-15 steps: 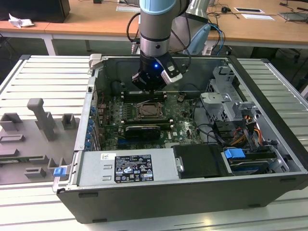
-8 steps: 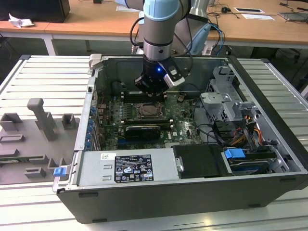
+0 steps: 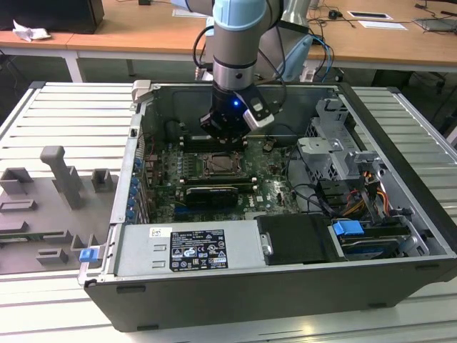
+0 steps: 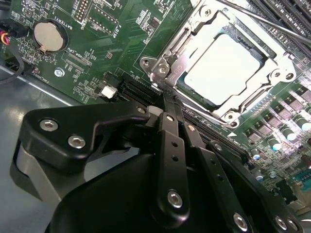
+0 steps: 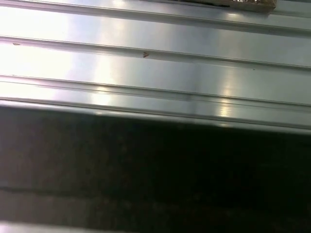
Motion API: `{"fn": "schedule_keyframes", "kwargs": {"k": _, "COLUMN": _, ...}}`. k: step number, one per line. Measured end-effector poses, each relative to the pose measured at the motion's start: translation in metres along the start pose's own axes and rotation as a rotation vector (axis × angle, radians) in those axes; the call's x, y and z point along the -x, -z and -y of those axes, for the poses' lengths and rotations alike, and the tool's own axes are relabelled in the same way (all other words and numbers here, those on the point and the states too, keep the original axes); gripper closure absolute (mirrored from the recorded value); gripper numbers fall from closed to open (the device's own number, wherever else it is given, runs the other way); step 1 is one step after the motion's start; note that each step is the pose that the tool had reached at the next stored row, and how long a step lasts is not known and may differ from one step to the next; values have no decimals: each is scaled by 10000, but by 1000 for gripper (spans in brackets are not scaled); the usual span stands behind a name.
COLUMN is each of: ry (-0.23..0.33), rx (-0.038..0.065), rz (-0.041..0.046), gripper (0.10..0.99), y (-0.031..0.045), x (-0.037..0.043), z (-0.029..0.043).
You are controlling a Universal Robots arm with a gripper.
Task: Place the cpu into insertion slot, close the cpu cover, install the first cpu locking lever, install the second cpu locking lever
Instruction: 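Install the first cpu locking lever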
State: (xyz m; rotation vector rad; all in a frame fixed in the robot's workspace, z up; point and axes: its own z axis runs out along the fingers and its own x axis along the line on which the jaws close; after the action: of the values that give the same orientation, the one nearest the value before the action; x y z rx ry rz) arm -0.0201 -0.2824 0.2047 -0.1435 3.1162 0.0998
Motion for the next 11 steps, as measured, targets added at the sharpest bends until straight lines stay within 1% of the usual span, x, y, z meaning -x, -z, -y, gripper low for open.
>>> {"fn": "schedule_keyframes", "kwargs": {"k": 8, "ry": -15, "rx": -53, "rz": -13, "gripper": 980, "y": -9, "x": -2, "z": 3}}
{"fn": "schedule_keyframes", "kwargs": {"k": 10, "ry": -21, "rx": -59, "rz": -11, "gripper": 980, "y": -17, "x": -1, "z": 3}}
{"fn": "schedule_keyframes", "kwargs": {"k": 11, "ry": -23, "rx": -41, "rz": -1, "gripper": 980, "y": -25, "x": 1, "z": 1}}
